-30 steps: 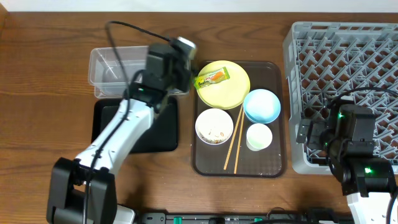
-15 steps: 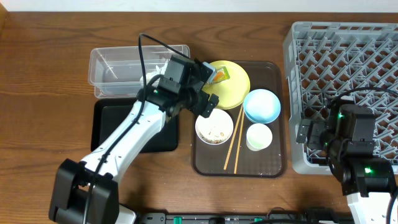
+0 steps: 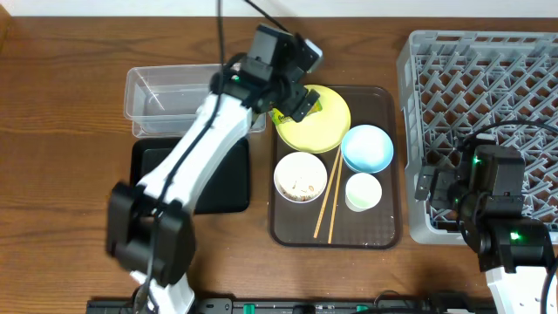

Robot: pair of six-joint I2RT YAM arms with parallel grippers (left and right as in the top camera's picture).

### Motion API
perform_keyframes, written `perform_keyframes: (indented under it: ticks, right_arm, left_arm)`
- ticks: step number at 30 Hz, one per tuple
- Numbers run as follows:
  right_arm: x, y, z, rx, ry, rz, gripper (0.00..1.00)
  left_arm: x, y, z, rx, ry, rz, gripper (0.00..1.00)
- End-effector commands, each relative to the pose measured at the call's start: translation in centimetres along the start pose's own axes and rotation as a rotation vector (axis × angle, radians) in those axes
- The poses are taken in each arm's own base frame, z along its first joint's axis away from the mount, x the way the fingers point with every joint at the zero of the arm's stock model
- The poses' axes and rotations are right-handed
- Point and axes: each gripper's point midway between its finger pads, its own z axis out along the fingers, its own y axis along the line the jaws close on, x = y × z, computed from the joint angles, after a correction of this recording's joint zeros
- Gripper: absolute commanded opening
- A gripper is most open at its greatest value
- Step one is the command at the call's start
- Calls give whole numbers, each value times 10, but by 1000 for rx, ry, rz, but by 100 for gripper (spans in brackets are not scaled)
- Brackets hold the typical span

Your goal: Sort waste into correct bins and load items into the dishwasher rack

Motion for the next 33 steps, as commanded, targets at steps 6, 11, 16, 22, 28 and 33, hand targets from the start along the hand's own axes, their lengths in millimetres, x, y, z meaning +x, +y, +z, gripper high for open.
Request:
perform_keyframes:
  ticks: [6,11,16,22,28,33]
  right_arm:
    - [-8,-1,-4,2,-20,8,99]
    - [-8,-1,-4,2,-20,8,99]
    - [-8,-1,-4,2,-20,8,99]
    - [-8,-1,-4,2,-19,8,99]
    - [-8,-1,-4,2,-18,8,99]
    - [-7,-1,-4,3,-17,8,99]
  left_arm:
    - [31,-15,62,50,107,175,97]
    - [52,-25,90,81,165,177,97]
    - [72,-25,109,90,212,169,97]
    - [82,-18,119,53,242,171,97]
    - [83,-19,119,57,247,172,62]
    - [81,-23,118,60,245,177,31]
